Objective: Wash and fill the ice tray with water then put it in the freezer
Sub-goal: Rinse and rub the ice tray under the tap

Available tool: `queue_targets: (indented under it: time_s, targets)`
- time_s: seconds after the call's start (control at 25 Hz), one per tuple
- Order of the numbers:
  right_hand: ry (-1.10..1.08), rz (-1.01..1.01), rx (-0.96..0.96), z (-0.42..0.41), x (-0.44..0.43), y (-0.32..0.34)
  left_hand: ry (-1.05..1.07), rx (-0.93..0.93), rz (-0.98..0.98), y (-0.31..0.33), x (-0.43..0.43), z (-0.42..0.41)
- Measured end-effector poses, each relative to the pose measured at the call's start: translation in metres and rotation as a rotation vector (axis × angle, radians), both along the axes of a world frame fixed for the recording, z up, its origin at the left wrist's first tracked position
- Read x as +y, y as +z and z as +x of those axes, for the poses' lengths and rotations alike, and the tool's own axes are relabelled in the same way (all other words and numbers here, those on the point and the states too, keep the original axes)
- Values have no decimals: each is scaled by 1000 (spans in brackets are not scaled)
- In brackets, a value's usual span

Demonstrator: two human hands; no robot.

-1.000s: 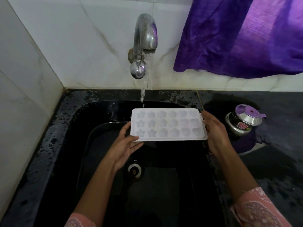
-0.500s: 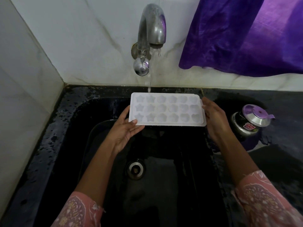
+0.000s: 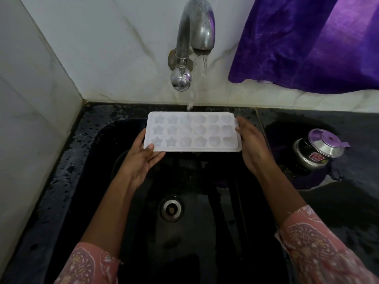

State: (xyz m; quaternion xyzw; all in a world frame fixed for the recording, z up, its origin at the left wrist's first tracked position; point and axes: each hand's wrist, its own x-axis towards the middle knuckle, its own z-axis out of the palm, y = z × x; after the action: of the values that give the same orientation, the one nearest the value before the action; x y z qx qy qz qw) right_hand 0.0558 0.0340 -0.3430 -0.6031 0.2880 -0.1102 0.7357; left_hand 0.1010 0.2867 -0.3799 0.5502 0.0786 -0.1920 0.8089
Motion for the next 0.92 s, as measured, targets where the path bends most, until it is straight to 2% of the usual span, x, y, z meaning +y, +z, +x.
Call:
queue_targets:
  time_s: [0.52, 0.92]
  targets:
    - [192, 20, -17, 11, 57, -8, 146, -6, 103, -5, 55, 4]
    - [267, -16, 23, 11, 76, -11, 198, 15, 83, -11, 79, 0]
